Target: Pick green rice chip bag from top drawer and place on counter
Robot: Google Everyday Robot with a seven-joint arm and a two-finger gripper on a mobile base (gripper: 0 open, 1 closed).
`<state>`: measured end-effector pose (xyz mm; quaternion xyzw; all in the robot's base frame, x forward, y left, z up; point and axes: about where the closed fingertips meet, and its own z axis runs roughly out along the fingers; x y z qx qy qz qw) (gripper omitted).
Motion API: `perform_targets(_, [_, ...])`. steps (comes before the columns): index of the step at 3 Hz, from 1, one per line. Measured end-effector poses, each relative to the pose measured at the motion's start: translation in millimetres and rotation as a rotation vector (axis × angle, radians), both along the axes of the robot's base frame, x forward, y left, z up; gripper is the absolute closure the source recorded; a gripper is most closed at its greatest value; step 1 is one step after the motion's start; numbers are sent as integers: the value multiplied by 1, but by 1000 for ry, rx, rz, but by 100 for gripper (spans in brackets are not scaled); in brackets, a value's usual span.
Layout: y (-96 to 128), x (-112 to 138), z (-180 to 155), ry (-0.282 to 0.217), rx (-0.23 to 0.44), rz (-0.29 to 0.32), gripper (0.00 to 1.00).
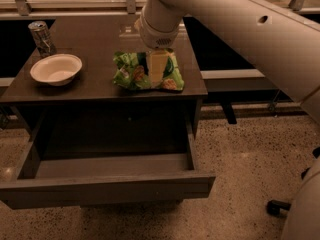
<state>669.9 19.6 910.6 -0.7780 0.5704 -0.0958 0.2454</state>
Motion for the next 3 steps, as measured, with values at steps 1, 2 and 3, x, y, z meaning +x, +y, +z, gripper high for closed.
perform_targets(1, [-13,-2,5,12,-12,-21,0])
perform_targets(2, [-57,-15,24,15,-4,-105,0])
perform_targets(3, [-57,-15,24,15,-4,-105,0])
